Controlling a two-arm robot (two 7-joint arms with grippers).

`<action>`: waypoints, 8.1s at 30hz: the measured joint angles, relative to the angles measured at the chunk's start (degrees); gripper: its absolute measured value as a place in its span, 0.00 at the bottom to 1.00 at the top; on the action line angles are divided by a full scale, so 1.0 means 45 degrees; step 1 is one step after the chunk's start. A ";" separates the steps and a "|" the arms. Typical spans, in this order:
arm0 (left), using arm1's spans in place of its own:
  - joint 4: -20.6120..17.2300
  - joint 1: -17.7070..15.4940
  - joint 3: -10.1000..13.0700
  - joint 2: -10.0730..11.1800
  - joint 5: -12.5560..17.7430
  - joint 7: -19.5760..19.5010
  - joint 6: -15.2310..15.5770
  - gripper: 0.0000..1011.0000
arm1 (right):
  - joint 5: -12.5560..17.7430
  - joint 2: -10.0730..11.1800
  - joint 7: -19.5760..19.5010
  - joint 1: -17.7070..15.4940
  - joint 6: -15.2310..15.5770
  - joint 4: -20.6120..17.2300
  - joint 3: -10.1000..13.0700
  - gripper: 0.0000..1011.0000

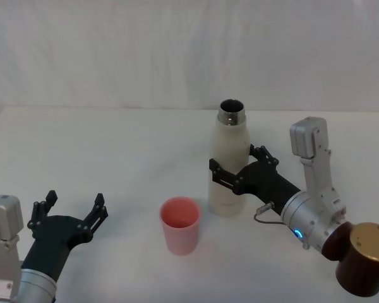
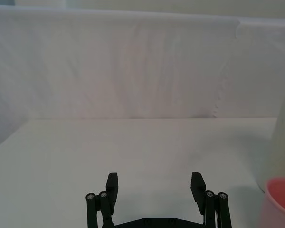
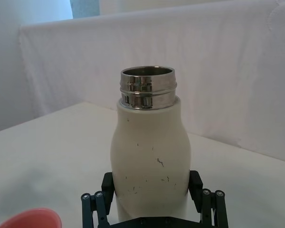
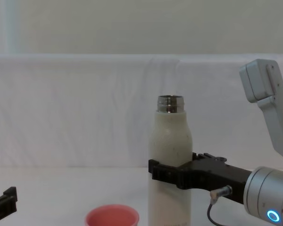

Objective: Grasp the thermos with one hand and pour water into the cup lid.

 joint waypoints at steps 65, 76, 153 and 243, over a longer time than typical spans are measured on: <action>0.0000 0.0000 0.0000 -0.0001 -0.0001 0.0000 0.0000 0.99 | 0.0289 -0.0470 0.0064 0.0705 0.0168 0.1010 -0.0083 0.97; 0.0000 0.0000 0.0000 0.0000 -0.0001 0.0000 0.0000 0.99 | 0.0283 -0.0465 0.0064 0.0696 0.0152 0.1005 -0.0084 0.95; 0.0000 -0.0001 0.0000 0.0000 0.0000 0.0000 0.0000 0.99 | -0.9798 0.2167 -0.0562 -0.0024 0.1512 -0.2756 -0.2239 0.95; 0.0000 0.0000 0.0000 0.0000 -0.0001 0.0000 0.0000 0.99 | -1.5001 0.2049 -0.0037 -0.0132 0.2110 -0.2982 -0.2776 0.95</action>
